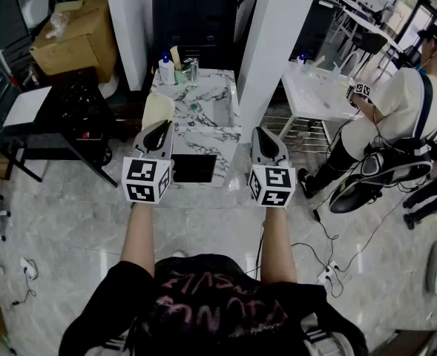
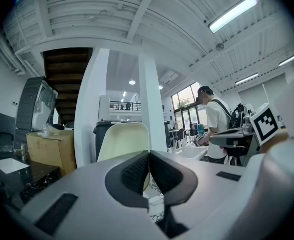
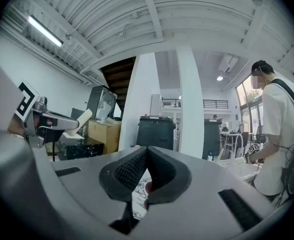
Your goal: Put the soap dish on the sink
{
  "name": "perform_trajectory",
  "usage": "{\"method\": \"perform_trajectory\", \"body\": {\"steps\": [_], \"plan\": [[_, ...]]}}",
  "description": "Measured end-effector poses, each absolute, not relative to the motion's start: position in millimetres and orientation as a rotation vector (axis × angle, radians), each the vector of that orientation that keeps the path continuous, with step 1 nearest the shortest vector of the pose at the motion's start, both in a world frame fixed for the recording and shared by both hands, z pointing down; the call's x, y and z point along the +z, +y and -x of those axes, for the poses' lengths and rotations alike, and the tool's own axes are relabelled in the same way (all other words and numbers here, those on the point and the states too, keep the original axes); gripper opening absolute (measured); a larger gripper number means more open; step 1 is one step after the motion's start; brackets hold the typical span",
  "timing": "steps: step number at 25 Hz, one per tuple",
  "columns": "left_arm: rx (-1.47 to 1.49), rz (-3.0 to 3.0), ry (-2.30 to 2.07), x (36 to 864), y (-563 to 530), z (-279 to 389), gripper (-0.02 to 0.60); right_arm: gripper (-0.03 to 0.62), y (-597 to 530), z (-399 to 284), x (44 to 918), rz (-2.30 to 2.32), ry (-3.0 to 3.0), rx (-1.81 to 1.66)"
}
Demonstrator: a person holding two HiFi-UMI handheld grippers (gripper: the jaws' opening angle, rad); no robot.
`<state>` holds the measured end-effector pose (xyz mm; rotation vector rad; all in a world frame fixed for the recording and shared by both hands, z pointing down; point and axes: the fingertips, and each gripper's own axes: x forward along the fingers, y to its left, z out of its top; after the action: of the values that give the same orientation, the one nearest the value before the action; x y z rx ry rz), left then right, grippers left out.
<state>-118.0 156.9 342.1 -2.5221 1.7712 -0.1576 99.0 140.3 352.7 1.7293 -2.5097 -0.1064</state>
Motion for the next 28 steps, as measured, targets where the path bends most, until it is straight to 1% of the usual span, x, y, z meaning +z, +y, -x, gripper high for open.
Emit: {"method": "perform_trajectory", "body": {"steps": [18,28], "plan": [[-0.157,2.542,1.771,347.2,168.8,130.8,0.02,0.012,148.8,-84.4,356.9,-1.718,-2.493,-0.127],[-0.169,2.57,1.71,354.1,176.4,163.5,0.02,0.005,158.3,-54.4,360.3,-1.787,-2.438,-0.142]]}}
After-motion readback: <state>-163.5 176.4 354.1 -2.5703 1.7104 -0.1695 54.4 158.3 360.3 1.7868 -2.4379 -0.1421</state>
